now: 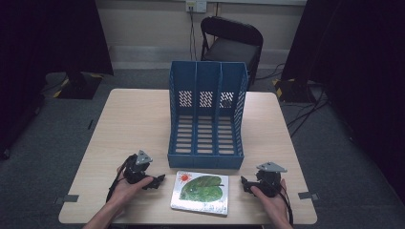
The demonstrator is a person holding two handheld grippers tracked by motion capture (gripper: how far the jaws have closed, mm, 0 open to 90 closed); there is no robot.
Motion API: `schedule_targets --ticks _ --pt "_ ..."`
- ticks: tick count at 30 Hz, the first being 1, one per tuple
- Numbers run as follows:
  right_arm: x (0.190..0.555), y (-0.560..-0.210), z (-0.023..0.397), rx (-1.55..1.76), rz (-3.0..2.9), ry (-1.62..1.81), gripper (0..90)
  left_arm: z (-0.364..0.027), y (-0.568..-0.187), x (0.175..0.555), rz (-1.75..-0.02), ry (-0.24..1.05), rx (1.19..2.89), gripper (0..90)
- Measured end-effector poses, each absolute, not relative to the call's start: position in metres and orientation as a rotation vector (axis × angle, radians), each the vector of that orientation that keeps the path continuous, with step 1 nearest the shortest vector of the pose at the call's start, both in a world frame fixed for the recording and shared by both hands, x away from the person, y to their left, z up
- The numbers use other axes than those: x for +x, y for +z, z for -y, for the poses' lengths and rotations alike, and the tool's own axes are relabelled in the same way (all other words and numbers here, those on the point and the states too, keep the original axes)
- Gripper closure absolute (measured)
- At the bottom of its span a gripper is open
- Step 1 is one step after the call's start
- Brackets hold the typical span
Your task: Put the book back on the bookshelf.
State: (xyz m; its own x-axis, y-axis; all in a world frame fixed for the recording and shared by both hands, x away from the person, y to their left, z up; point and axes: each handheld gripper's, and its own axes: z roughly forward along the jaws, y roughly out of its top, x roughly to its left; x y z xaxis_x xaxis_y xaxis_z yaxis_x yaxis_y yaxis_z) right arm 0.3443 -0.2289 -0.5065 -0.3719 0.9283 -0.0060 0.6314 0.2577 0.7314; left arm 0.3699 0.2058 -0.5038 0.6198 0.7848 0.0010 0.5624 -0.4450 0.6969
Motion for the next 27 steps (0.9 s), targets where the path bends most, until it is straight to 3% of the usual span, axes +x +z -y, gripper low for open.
schedule_targets --ticks 5,16,21,27 --pt "0.342 -0.505 0.227 1.440 -2.095 0.894 10.7 -0.206 -0.498 0.368 -1.041 0.384 2.167 18.4" --pt "0.327 -0.487 0.207 1.376 -2.164 1.014 22.4 -0.193 -0.487 0.357 -0.914 0.273 2.133 23.8" --pt "0.315 -0.481 0.196 1.307 -2.239 1.111 37.4 -0.182 -0.486 0.355 -0.879 0.216 2.120 26.6" --pt "0.300 -0.482 0.184 1.272 -2.324 1.156 43.2 -0.167 -0.489 0.349 -0.838 0.139 2.148 29.6"
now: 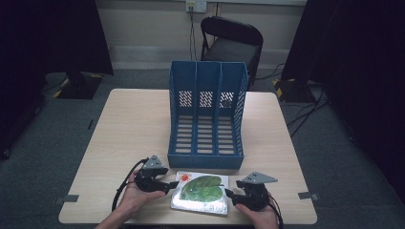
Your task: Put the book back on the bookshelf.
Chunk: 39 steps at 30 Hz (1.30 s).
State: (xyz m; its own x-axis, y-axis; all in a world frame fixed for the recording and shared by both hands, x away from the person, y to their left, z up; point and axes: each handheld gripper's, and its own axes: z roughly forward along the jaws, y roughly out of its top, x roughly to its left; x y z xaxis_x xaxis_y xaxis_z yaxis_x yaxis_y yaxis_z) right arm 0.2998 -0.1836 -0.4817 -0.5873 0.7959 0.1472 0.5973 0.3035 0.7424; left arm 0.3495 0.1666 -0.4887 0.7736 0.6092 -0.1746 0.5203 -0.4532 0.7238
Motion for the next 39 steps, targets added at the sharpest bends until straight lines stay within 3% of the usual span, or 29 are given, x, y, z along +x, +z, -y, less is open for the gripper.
schedule_targets --ticks 10,13,18,32,34,39 --pt "0.297 -0.491 0.163 1.237 -2.378 1.166 46.8 -0.157 -0.493 0.350 -0.852 0.059 2.174 35.9" --pt "0.300 -0.491 0.163 1.222 -2.372 1.164 51.7 -0.156 -0.493 0.349 -0.846 0.039 2.178 38.0" --pt "0.305 -0.491 0.162 1.211 -2.385 1.175 52.1 -0.158 -0.490 0.347 -0.852 0.064 2.175 42.4" --pt "0.296 -0.491 0.159 1.232 -2.474 1.206 50.4 -0.162 -0.493 0.350 -0.915 0.067 2.146 35.5" --pt "0.297 -0.490 0.159 1.226 -2.482 1.204 49.8 -0.162 -0.494 0.351 -0.927 0.081 2.140 29.7" --pt "0.301 -0.490 0.158 1.214 -2.517 1.202 45.0 -0.160 -0.495 0.354 -0.943 0.093 2.122 24.9"
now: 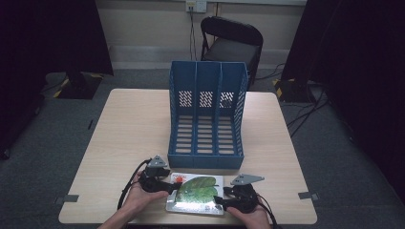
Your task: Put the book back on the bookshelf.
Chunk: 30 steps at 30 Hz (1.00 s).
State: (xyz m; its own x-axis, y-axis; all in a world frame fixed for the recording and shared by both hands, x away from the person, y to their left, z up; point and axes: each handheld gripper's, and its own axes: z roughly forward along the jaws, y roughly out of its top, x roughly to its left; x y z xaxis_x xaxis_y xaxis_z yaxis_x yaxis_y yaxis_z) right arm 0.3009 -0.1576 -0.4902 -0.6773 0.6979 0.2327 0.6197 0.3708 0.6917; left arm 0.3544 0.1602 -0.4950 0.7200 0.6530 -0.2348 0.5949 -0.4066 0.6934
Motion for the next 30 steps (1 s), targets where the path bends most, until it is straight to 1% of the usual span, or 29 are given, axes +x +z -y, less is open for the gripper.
schedule_targets --ticks 5,9,13,16,19,25,30 --pt "0.302 -0.490 0.156 1.209 -2.524 1.199 43.0 -0.157 -0.496 0.353 -0.923 0.079 2.119 24.8" --pt "0.302 -0.491 0.155 1.212 -2.535 1.189 37.5 -0.157 -0.496 0.353 -0.932 0.064 2.106 24.9" --pt "0.301 -0.491 0.152 1.189 -2.550 1.175 32.3 -0.160 -0.495 0.355 -0.960 0.043 2.073 30.0" --pt "0.302 -0.491 0.152 1.183 -2.555 1.175 30.9 -0.162 -0.495 0.356 -0.964 0.028 2.054 29.7" --pt "0.302 -0.491 0.151 1.184 -2.566 1.181 26.8 -0.163 -0.493 0.355 -0.973 0.017 2.030 28.7" --pt "0.302 -0.491 0.149 1.178 -2.570 1.181 23.2 -0.166 -0.491 0.356 -0.982 -0.006 2.004 28.4" --pt "0.301 -0.492 0.148 1.175 -2.577 1.193 17.7 -0.167 -0.491 0.357 -0.994 -0.021 1.982 28.3"
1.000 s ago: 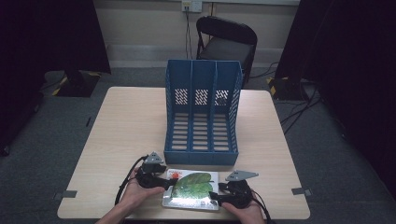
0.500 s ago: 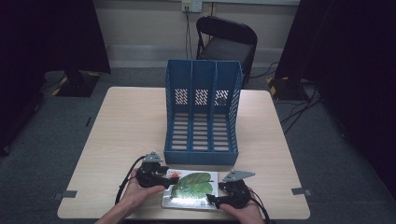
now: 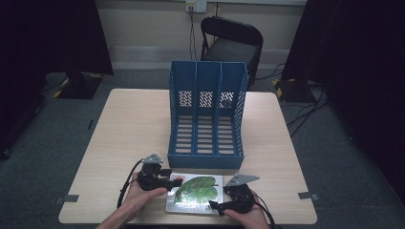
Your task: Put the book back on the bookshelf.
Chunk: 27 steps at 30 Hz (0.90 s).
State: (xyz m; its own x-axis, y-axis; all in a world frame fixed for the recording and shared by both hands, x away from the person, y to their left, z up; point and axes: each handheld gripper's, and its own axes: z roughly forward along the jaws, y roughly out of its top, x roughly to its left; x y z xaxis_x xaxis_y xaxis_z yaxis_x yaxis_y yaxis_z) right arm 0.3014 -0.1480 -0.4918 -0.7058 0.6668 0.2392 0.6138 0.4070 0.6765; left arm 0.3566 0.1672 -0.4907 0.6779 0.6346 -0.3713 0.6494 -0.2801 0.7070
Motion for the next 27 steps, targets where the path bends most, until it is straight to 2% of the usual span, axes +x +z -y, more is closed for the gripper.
schedule_targets --ticks 5,10,14,27 --pt "0.300 -0.493 0.144 1.164 -2.571 1.229 8.3 -0.168 -0.489 0.357 -1.008 -0.030 1.963 29.6" --pt "0.296 -0.492 0.146 1.151 -2.594 1.232 9.1 -0.168 -0.487 0.357 -0.992 -0.027 1.943 29.4" --pt "0.290 -0.490 0.150 1.166 -2.570 1.231 14.2 -0.166 -0.486 0.356 -0.974 -0.041 1.942 28.9" --pt "0.269 -0.496 0.146 1.090 -2.591 1.120 7.0 -0.165 -0.482 0.354 -0.958 -0.049 1.916 27.7"
